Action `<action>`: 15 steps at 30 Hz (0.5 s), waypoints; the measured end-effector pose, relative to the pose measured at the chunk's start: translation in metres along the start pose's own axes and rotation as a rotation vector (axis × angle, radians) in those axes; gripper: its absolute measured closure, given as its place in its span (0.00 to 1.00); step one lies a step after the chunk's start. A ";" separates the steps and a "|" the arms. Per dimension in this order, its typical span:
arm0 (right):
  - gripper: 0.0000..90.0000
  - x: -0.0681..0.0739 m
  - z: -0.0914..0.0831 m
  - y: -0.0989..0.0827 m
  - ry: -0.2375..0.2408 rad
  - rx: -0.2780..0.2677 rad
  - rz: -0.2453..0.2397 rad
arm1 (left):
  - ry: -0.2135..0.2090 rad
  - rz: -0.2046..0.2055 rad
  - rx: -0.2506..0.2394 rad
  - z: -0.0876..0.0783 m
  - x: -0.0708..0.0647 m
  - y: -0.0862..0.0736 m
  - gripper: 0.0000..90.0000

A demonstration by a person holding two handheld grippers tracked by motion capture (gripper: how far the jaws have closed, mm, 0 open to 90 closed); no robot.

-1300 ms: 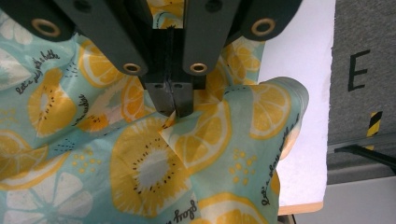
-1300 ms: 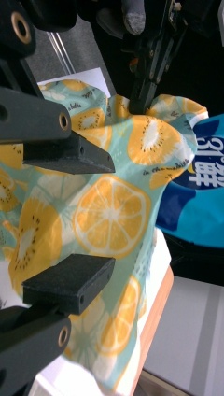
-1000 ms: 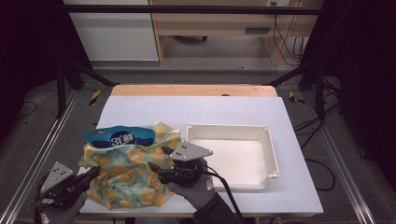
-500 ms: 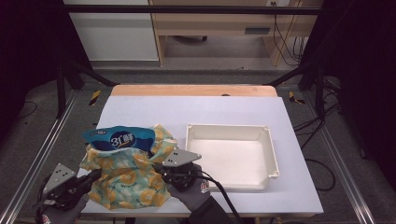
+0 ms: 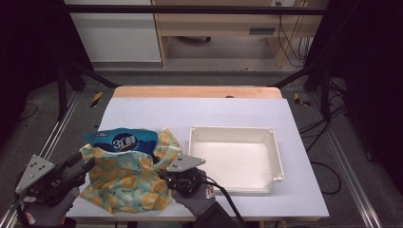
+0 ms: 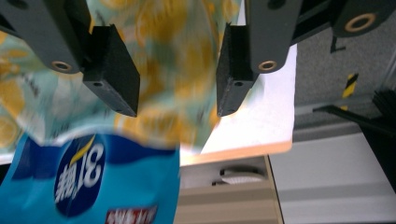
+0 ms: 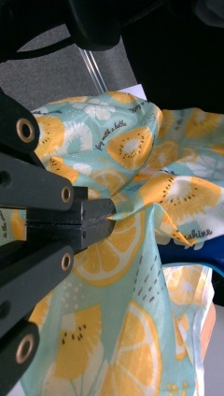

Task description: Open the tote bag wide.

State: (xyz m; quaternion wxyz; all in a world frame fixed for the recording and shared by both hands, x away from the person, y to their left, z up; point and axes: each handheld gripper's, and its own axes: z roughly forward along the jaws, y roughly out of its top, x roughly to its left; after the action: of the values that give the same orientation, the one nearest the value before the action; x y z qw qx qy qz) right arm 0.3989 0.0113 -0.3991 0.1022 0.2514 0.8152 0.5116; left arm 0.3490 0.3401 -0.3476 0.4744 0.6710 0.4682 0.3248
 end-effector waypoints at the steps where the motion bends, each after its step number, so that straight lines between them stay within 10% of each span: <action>1: 1.00 0.000 0.000 0.000 -0.002 0.001 -0.002 | 0.014 0.010 -0.011 0.000 -0.001 0.005 0.53; 11: 1.00 0.000 -0.001 0.004 0.000 -0.018 -0.001 | -0.050 0.021 0.073 0.016 0.004 -0.002 0.61; 15: 1.00 0.001 0.002 0.003 0.005 -0.019 0.004 | -0.064 0.010 0.117 0.027 0.007 -0.012 0.88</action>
State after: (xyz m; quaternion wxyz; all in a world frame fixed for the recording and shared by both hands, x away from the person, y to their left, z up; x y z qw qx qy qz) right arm 0.4001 0.0146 -0.3973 0.1013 0.2509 0.8100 0.5202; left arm 0.3712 0.3392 -0.3682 0.4475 0.7098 0.4676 0.2779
